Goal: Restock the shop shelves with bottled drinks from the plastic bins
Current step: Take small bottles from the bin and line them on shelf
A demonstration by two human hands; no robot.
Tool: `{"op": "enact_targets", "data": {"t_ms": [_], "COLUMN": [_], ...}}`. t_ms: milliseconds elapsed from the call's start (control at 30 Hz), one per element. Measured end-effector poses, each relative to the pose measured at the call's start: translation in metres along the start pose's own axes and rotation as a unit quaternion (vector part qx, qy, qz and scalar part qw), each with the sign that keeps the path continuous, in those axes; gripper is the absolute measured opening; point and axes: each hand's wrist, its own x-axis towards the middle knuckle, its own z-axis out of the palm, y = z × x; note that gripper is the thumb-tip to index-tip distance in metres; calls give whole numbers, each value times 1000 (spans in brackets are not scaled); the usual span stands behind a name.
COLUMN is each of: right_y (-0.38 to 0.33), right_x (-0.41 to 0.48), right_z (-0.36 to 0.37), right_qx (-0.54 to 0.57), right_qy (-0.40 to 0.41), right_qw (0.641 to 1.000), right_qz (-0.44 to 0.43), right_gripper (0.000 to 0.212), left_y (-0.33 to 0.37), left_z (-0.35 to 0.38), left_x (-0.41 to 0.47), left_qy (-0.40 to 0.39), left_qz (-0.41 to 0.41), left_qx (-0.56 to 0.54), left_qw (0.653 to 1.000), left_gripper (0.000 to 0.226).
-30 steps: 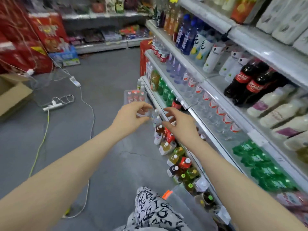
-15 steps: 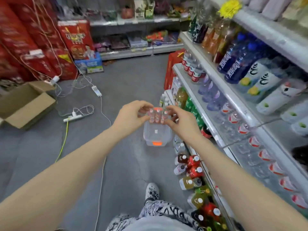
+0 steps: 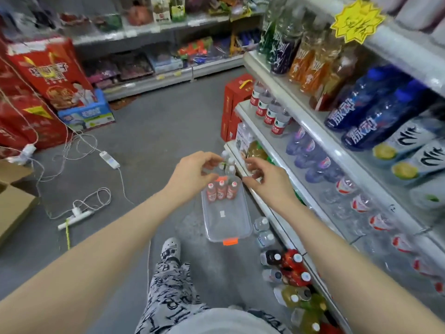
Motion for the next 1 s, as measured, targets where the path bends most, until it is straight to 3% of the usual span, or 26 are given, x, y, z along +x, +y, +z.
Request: {"op": "enact_targets", "data": {"t_ms": [400, 533, 767, 1000], "right_y": [11, 41, 111, 192], "right_x": [138, 174, 224, 258], "right_z": [55, 68, 116, 197], "right_qx": [24, 41, 89, 107], "right_qy": [60, 65, 66, 39], "right_qw": [984, 974, 958, 941], "right_qz": [163, 212, 263, 318], "right_gripper": [46, 44, 31, 38], "left_y": [-95, -119, -181, -270], "left_z": [-11, 17, 77, 148], "left_x": [194, 234, 278, 321], "left_qy": [-185, -208, -218, -271], "left_qz": [59, 40, -9, -10], "left_qx": [-22, -64, -44, -23], "left_qw": [981, 975, 975, 962], "left_gripper": [39, 39, 37, 39]}}
